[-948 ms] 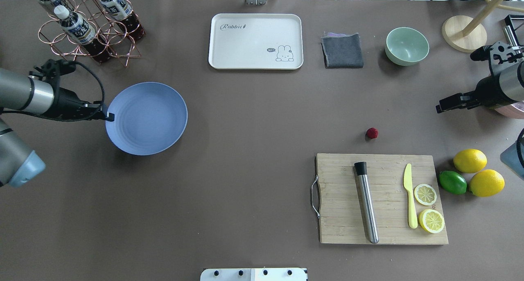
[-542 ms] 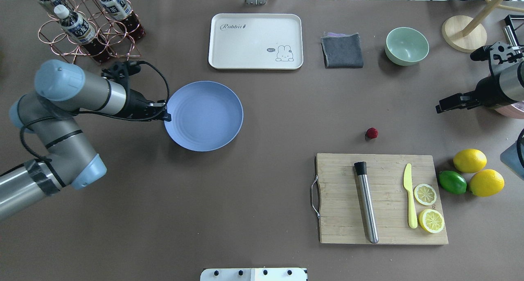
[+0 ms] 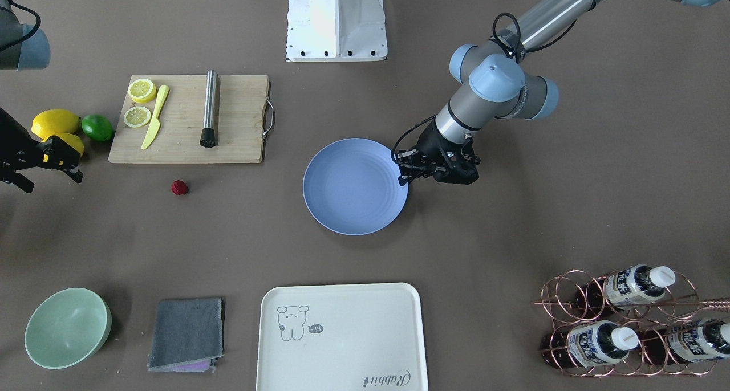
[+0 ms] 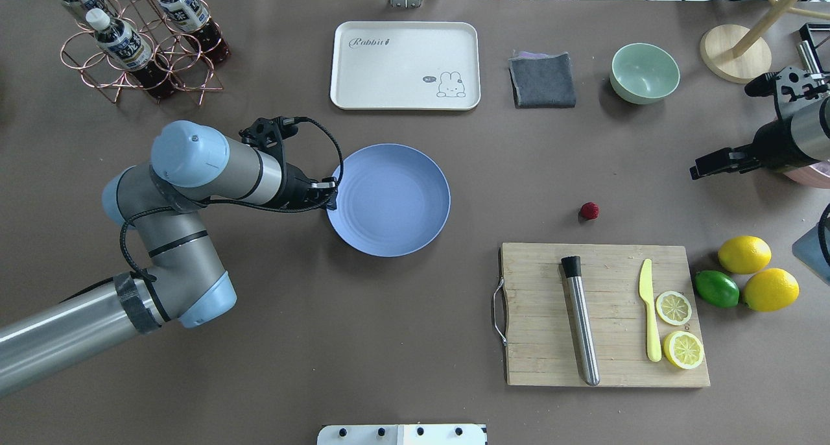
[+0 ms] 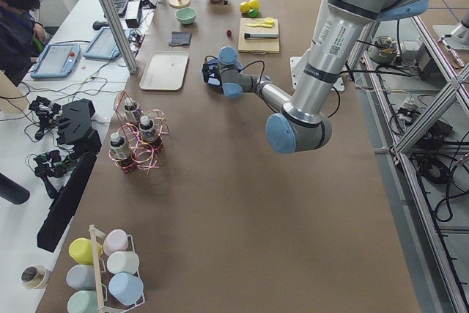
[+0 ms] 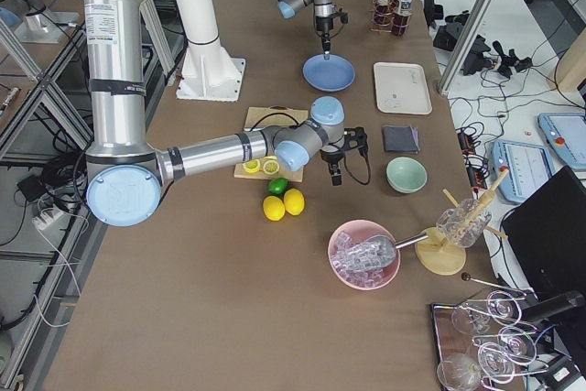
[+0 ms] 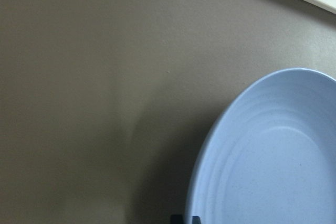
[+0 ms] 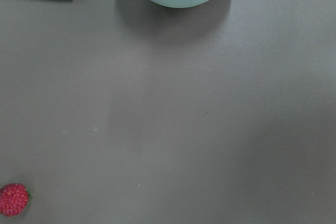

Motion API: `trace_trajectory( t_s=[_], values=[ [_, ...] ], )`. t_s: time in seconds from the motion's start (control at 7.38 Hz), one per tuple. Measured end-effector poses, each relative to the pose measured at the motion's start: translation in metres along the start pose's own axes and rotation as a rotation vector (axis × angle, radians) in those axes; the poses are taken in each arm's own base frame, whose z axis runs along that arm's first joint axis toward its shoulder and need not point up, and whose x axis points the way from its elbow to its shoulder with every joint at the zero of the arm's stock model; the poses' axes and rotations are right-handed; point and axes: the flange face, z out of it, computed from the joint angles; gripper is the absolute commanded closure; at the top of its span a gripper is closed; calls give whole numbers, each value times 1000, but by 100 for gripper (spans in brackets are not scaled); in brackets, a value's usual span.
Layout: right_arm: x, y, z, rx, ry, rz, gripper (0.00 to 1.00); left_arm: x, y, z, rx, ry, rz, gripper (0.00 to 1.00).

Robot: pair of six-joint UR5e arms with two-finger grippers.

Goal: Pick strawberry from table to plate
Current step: 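Push the blue plate toward table center with left gripper while right arm approaches, then withdraw the left arm while moving the right gripper above the red strawberry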

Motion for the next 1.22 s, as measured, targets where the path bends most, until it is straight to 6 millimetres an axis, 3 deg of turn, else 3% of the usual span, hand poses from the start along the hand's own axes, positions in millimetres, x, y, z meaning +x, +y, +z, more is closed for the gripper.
trace_trajectory(
  t_s=[0.14, 0.54, 0.81, 1.08, 1.22],
  values=[
    [0, 0, 0, 0, 0, 0, 1, 10, 8, 4, 3, 2, 1, 3],
    [-16, -8, 3, 4, -8, 30, 1, 15, 10, -8, 32, 3, 5, 2],
    [-53, -20, 13, 0, -11, 54, 1, -1, -9, -58, 22, -80, 20, 2],
    [-106, -32, 28, -9, 12, 87, 1, -53, -37, -126, 19, -240, 106, 2],
    [-131, -36, 34, -14, 24, 102, 1, -96, -60, -163, 10, -320, 182, 2]
  ],
)
